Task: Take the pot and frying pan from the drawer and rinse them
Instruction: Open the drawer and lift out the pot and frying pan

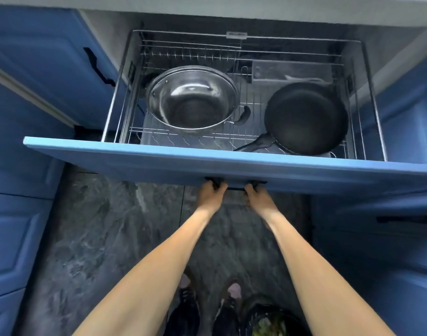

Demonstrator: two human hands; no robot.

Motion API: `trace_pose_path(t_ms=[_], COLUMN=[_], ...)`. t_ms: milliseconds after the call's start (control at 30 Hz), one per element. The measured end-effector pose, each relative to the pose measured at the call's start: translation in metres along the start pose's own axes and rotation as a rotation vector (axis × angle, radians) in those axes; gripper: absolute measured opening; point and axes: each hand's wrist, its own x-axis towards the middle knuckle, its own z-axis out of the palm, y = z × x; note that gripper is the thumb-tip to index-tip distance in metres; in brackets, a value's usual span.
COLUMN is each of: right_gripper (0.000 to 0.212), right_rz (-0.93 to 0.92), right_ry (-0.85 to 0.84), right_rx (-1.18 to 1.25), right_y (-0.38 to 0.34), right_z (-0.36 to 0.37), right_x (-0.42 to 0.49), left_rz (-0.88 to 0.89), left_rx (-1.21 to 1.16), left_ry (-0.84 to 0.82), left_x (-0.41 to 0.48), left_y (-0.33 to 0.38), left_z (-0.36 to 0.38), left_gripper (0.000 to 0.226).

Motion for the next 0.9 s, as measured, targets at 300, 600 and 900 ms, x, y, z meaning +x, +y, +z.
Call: trace_pose_path(t_ms=[300, 600, 900], right_gripper=[0.028, 0.037, 0.013], right_rz=[0.015, 0.033, -0.282], right_ry=[-0.043, 0.006, -0.081], right_rx=[0.045, 0.051, -0.002], right_y=[0.02, 0.013, -0.06], right_z=[0.012, 0.013, -0.064], right_x=[-0.009, -0.025, -0.202], left_rz=[-0.014, -0.025, 0.373], left_rx=[0.128, 0.239, 0.083], left_ry=[-0.023, -0.11, -0.328], left_x=[-0.021, -0.026, -0.165], left_y=[-0.012, -0.008, 0.06], left_z=[-0.007, -0.014, -0.179], left_gripper=[0.037, 0.046, 0.012])
